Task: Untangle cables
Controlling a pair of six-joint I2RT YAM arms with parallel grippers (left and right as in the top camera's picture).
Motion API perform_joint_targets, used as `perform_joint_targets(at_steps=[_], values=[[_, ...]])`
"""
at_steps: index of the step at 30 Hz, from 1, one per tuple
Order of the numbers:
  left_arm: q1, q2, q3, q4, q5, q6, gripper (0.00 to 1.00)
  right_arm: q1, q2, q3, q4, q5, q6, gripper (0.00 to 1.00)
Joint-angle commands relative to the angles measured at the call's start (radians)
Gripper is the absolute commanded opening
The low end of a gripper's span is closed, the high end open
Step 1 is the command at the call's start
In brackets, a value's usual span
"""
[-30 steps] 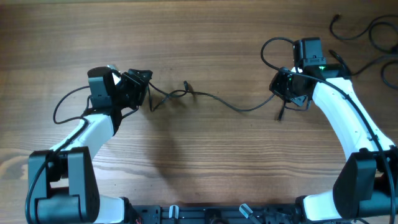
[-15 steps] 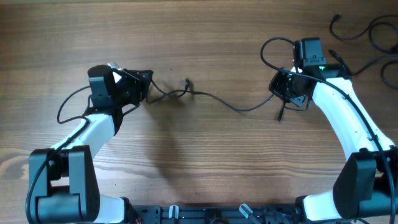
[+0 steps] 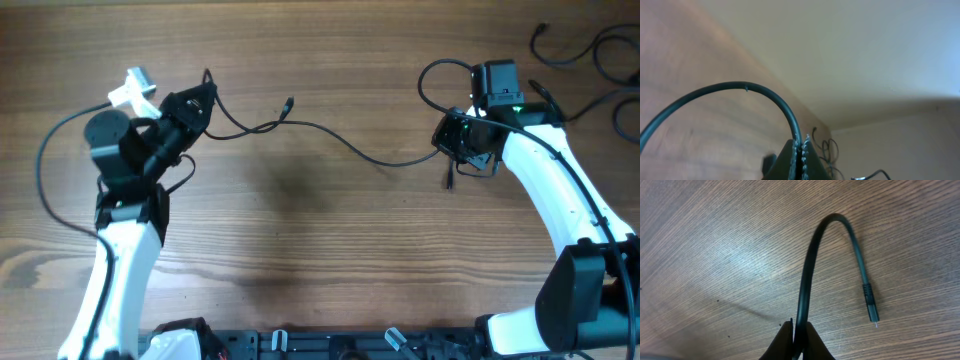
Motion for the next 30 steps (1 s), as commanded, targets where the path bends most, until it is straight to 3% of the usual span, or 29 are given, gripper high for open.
perform_joint_targets(at_steps=[1,2,5,8,9,15,17,20,23,30], values=[[0.005,-0.111,0.002,-0.103,-0.066,0.18,0.13,-0.002,-0.005,-0.002,0.003,-0.002,-0.013,0.09],[0.005,-0.118,0.002,-0.145,-0.066,0.201,0.18,-0.002,-0.005,-0.002,0.003,-0.002,-0.013,0.09],[0.004,-0.104,0.002,-0.326,-0.067,0.227,0.57,-0.002,-0.005,-0.002,0.003,-0.002,-0.013,0.09],[-0.018,-0.067,0.002,-0.536,-0.066,0.222,0.61,-0.002,-0.005,-0.002,0.003,-0.007,-0.011,0.08],[-0.036,-0.048,0.001,-0.604,-0.066,0.222,0.7,-0.002,-0.005,-0.002,0.004,-0.01,-0.011,0.09],[-0.15,0.004,0.001,-0.88,-0.074,0.22,0.72,-0.002,-0.005,-0.002,0.01,-0.01,-0.01,0.09],[-0.175,0.005,0.001,-0.953,-0.148,0.219,0.66,-0.002,-0.005,-0.002,0.011,-0.01,-0.005,0.09],[-0.206,0.011,-0.009,-1.062,-0.366,0.095,0.69,-0.002,-0.005,-0.002,0.01,-0.017,-0.006,0.09],[-0.194,0.014,-0.058,-1.003,-0.463,0.072,0.8,-0.002,-0.005,-0.002,0.008,-0.017,-0.007,0.09],[-0.053,0.096,-0.059,-0.961,-0.47,0.06,0.78,-0.002,-0.005,-0.002,0.005,-0.017,-0.01,0.09]])
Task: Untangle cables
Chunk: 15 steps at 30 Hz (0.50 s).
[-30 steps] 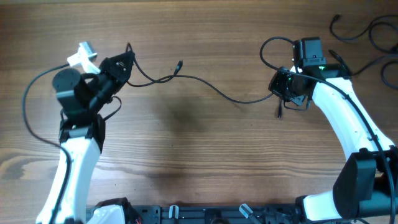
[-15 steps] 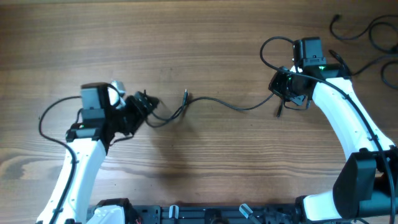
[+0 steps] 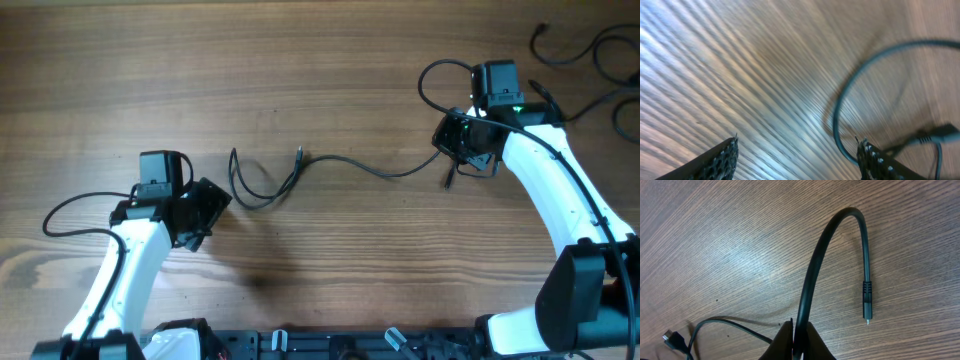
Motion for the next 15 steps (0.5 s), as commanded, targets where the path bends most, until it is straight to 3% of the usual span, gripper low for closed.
perform_joint_targets(at_steps=[1,5,10,15], values=[[0.008,0.082,-0.008,0.048,0.016,-0.021,0.78,-0.002,-0.005,-0.002,0.017,-0.017,-0.01,0.09],[0.005,0.182,-0.008,0.188,0.145,-0.034,0.72,-0.002,-0.005,-0.002,0.021,-0.016,-0.006,0.09],[-0.074,0.24,-0.008,0.285,0.145,-0.117,0.71,-0.002,-0.005,-0.002,0.028,-0.017,-0.002,0.09],[-0.167,0.243,-0.008,0.348,0.089,-0.307,0.66,-0.002,-0.005,-0.002,0.026,-0.016,-0.004,0.09]])
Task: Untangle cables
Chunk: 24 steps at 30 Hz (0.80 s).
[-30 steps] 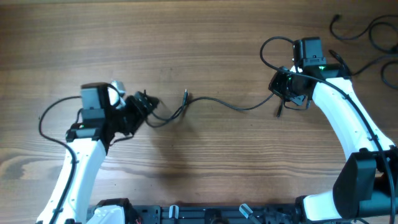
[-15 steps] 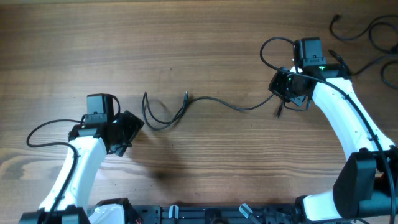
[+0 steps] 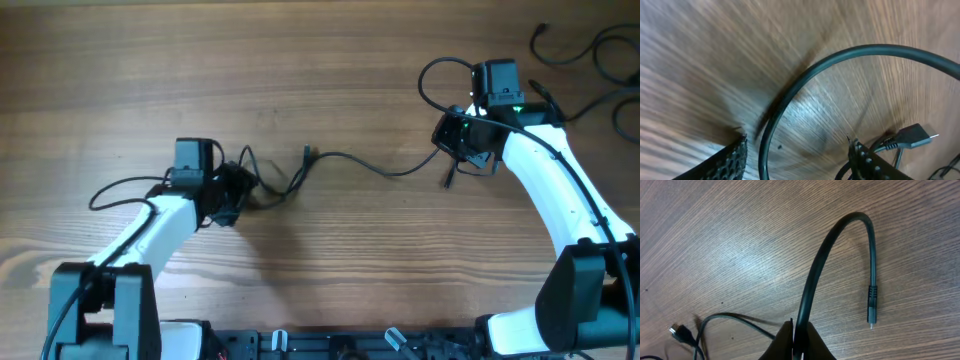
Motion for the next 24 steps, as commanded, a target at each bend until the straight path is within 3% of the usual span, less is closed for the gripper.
perform_joint_targets(at_steps=[1,7,11,18,21,24], values=[[-0.04,0.018,-0.007,-0.013,-0.074,-0.131,0.63,-0.002,-0.005,-0.002,-0.003,-0.01,-0.012,0.09],[-0.04,0.103,-0.007,-0.007,-0.077,-0.131,0.57,-0.002,-0.005,-0.002,-0.003,-0.01,-0.011,0.09],[-0.04,0.167,-0.007,-0.015,-0.093,-0.126,0.4,-0.002,-0.005,-0.002,-0.007,-0.01,-0.014,0.09],[-0.04,0.167,-0.006,-0.056,-0.172,-0.093,0.29,-0.002,-0.005,-0.002,-0.006,-0.01,-0.013,0.09],[-0.04,0.167,-0.006,-0.053,-0.172,-0.092,0.04,-0.002,-0.005,-0.002,-0.008,-0.01,-0.014,0.09],[-0.037,0.166,0.007,-0.055,-0.171,-0.039,0.04,-0.002,-0.005,-0.002,-0.01,-0.01,-0.014,0.09]])
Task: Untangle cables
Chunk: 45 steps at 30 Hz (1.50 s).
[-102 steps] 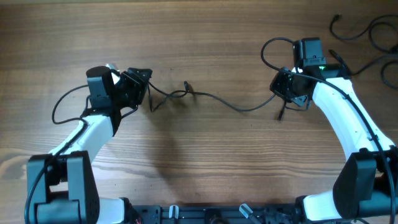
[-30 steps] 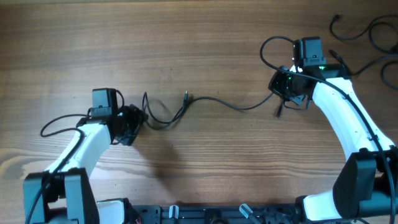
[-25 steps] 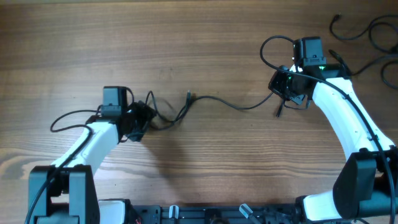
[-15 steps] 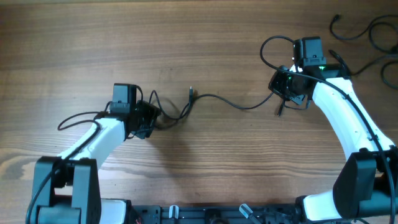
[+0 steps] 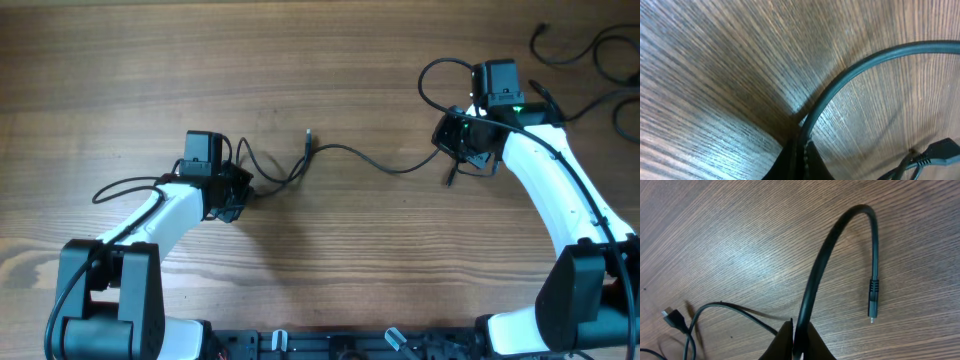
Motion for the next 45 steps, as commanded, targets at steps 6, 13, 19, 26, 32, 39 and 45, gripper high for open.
perform_joint_targets(at_steps=[6,13,19,26,32,39,45], values=[[0.042,-0.031,0.169,-0.341,-0.364,0.222,0.04,-0.002,-0.005,-0.002,-0.003,-0.008,-0.019,0.09],[0.062,-0.203,0.443,-0.544,-0.777,0.404,0.04,-0.002,-0.005,-0.002,0.005,0.051,-0.021,0.07],[0.062,-0.264,0.54,-0.513,-0.8,0.451,0.04,-0.002,-0.005,-0.002,0.005,0.093,-0.013,0.04],[0.067,-0.296,0.544,-0.453,-0.974,0.502,0.06,-0.003,-0.005,-0.002,-0.037,0.258,0.064,0.04],[0.097,-0.296,0.543,-0.449,-0.808,0.499,0.2,-0.003,-0.005,-0.002,-0.036,0.254,0.068,0.04],[0.103,-0.295,0.544,-0.403,-0.38,0.498,0.27,-0.003,-0.005,-0.002,-0.04,0.247,0.064,0.04],[0.264,-0.295,0.543,-0.417,-0.164,0.476,0.3,-0.002,-0.005,-0.002,-0.047,0.275,0.064,0.04]])
